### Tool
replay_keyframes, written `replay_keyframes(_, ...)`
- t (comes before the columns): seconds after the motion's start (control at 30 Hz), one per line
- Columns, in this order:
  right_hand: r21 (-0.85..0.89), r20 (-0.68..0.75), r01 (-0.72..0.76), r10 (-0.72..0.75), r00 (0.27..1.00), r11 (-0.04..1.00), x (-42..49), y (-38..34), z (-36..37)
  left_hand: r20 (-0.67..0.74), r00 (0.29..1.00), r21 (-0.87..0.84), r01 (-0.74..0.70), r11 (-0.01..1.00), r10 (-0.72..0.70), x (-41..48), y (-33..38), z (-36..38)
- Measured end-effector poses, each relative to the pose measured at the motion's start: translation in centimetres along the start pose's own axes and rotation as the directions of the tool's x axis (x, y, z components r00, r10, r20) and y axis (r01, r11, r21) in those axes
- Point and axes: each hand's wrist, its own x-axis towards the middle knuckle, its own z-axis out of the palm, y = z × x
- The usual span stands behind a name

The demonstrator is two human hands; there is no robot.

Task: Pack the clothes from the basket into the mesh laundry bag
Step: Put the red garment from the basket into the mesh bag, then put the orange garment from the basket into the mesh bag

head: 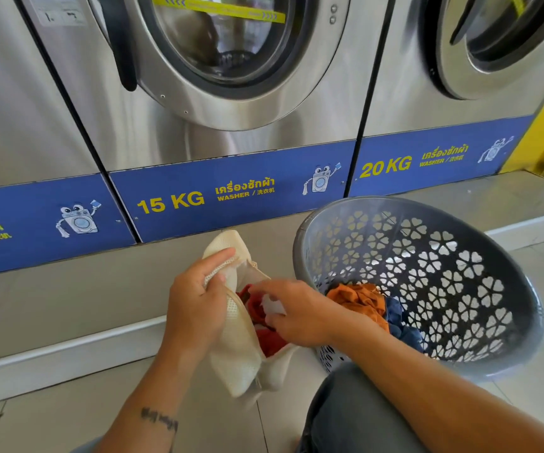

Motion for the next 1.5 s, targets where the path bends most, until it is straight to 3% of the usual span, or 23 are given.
replay_keyframes(0.13,0.224,-0.328,-0.012,0.087,0.941,0.975,-0.9,3.6,-3.5,0.112,0.993,0.122,0.018,0.992,-0.031,-0.3,-0.5,2.9)
replay_keyframes(0.23,0.267,-0.413,-0.143,0.247,0.877,0.953,-0.6,8.2,-6.1,0.148,0.985,0.185,0.06,0.981,-0.088,0.0,-1.0,4.8)
replay_keyframes(0.3,0.183,-0.305,-0.284,0.329,0.894,0.941,-0.1,11.4,-6.8,0.163,0.978,0.204,0.098,0.974,-0.133,0.2,-1.5,6.0)
replay_keyframes(0.4,-0.09,-0.015,-0.453,0.454,0.891,0.887,0.9,15.6,-5.6,0.2,0.963,0.236,0.131,0.963,-0.18,0.5,-2.3,7.5)
replay_keyframes(0.5,-0.324,0.192,-0.418,0.492,0.849,0.849,2.5,19.3,-3.5,0.223,0.953,0.256,0.148,0.955,-0.207,1.1,-2.9,8.5)
replay_keyframes(0.6,-0.434,0.319,-0.369,0.523,0.79,0.822,4.9,21.5,-2.6,0.221,0.948,0.264,0.168,0.95,-0.229,1.7,-3.2,9.2)
replay_keyframes(0.67,-0.592,0.357,-0.32,0.597,0.718,0.739,6.8,22.4,-2.2,0.219,0.943,0.267,0.188,0.945,-0.249,2.2,-3.3,9.4)
replay_keyframes(0.8,-0.747,0.377,-0.159,0.608,0.698,0.646,8.7,23.3,0.0,0.206,0.928,0.262,0.252,0.931,-0.309,3.1,-4.0,9.3)
replay_keyframes(0.9,-0.74,0.395,-0.248,0.702,0.592,0.626,7.6,25.6,3.1,0.211,0.926,0.252,0.258,0.933,-0.313,3.4,-4.6,9.2)
replay_keyframes(0.93,-0.744,0.374,-0.268,0.714,0.592,0.612,7.1,26.2,3.8,0.218,0.926,0.254,0.25,0.934,-0.307,3.5,-4.7,9.2)
replay_keyframes(1.0,-0.747,0.339,-0.245,0.671,0.66,0.618,6.7,27.2,5.0,0.224,0.927,0.257,0.24,0.936,-0.3,3.5,-4.9,9.1)
replay_keyframes(1.17,-0.702,0.349,-0.162,0.533,0.771,0.694,6.1,25.2,3.3,0.195,0.936,0.239,0.245,0.939,-0.294,3.6,-4.6,7.9)
replay_keyframes(1.27,-0.566,0.296,-0.211,0.436,0.85,0.797,6.0,21.7,0.0,0.162,0.953,0.201,0.223,0.954,-0.257,3.2,-3.6,7.5)
replay_keyframes(1.4,-0.207,0.004,-0.402,0.411,0.912,0.892,4.8,16.9,-4.4,0.139,0.978,0.129,0.138,0.982,-0.155,2.0,-1.4,6.6)
replay_keyframes(1.5,0.178,-0.176,-0.369,0.398,0.9,0.912,2.4,13.3,-7.2,0.109,0.991,0.083,0.062,0.995,-0.071,1.3,0.2,5.3)
